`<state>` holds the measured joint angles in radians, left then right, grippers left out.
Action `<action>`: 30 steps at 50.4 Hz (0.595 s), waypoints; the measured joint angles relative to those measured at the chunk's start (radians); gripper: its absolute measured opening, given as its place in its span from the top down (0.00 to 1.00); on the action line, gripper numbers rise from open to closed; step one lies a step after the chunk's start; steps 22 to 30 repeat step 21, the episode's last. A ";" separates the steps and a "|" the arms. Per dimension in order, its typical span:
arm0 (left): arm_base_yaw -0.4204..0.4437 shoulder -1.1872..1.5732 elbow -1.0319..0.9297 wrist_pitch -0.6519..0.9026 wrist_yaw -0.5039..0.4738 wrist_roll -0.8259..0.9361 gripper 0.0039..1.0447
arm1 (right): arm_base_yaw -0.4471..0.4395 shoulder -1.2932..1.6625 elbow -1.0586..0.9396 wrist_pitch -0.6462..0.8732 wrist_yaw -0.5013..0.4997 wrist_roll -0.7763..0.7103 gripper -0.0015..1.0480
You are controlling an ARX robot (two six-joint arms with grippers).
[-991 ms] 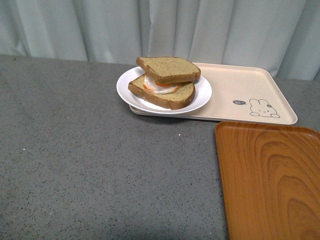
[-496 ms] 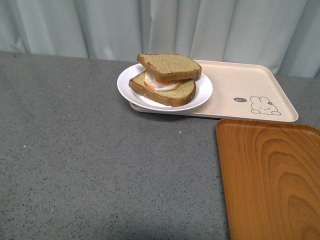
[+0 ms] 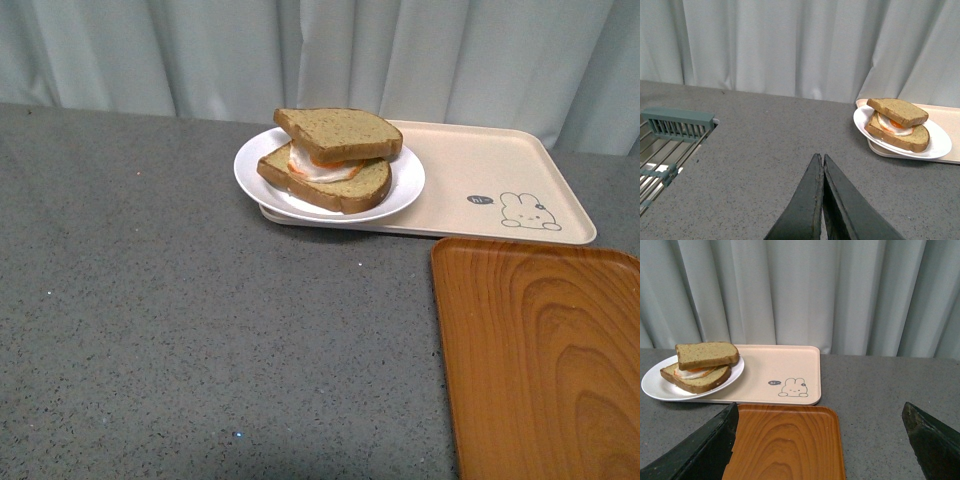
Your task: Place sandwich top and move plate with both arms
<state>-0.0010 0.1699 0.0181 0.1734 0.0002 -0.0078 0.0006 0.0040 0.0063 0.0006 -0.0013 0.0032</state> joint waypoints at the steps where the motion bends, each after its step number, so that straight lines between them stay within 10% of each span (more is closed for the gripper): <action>1: 0.000 -0.038 0.000 -0.049 -0.001 0.000 0.96 | 0.000 0.000 0.000 0.000 0.000 0.000 0.09; 30: 0.000 -0.165 0.000 -0.172 0.000 0.000 0.96 | 0.000 0.000 0.000 0.000 0.000 0.000 0.09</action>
